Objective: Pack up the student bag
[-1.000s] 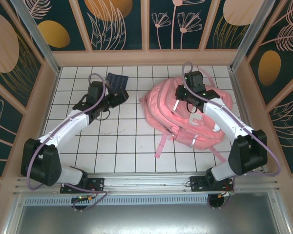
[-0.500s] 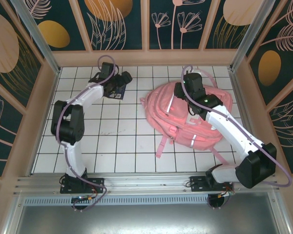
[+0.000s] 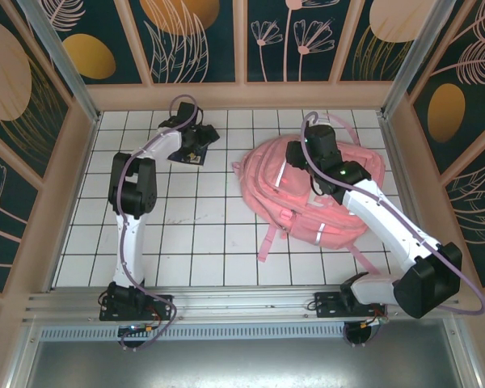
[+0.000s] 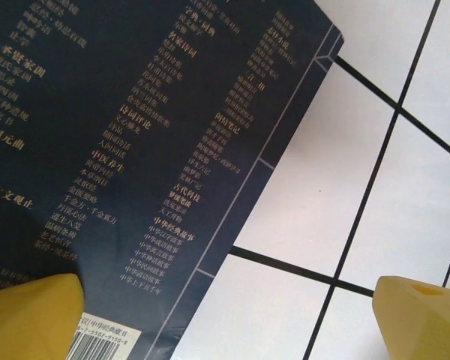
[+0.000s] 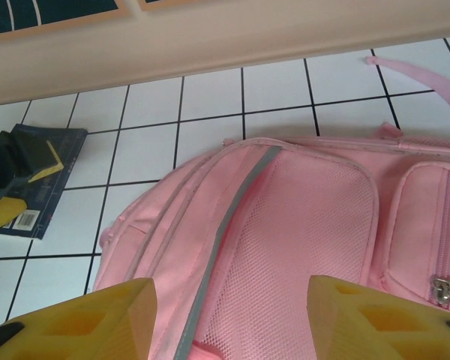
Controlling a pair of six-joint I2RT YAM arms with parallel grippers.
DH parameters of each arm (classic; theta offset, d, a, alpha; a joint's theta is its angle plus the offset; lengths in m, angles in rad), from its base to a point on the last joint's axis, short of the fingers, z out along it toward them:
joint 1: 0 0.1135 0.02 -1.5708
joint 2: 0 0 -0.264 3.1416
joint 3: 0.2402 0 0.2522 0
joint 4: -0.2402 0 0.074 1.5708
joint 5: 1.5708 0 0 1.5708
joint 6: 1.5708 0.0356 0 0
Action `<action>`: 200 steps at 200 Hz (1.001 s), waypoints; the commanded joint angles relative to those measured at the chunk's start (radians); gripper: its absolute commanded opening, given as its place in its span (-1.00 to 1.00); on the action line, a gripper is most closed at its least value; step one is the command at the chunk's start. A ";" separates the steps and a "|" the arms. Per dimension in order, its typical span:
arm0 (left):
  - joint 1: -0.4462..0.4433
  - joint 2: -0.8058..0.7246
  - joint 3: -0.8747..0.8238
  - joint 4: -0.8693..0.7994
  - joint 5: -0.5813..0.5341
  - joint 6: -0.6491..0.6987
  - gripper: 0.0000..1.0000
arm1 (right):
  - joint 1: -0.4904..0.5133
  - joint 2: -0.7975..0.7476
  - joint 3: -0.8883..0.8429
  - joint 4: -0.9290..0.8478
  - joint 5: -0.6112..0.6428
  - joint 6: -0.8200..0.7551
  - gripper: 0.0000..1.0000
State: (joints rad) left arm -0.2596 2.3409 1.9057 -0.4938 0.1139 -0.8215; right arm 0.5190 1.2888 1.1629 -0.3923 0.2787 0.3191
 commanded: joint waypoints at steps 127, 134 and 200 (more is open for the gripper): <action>-0.002 -0.275 -0.521 0.142 0.199 -0.217 0.90 | 0.022 0.170 0.120 0.058 -0.302 0.025 0.08; -0.011 -0.311 -0.559 0.151 0.193 -0.227 0.90 | 0.022 0.191 0.138 0.059 -0.320 0.029 0.08; -0.098 -0.665 -1.016 0.343 0.192 -0.325 0.82 | 0.058 0.329 0.229 0.090 -0.488 0.118 0.04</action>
State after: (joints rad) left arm -0.3275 1.7832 1.0088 -0.1333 0.3099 -1.0966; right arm 0.5629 1.5871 1.3510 -0.3355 -0.1097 0.3790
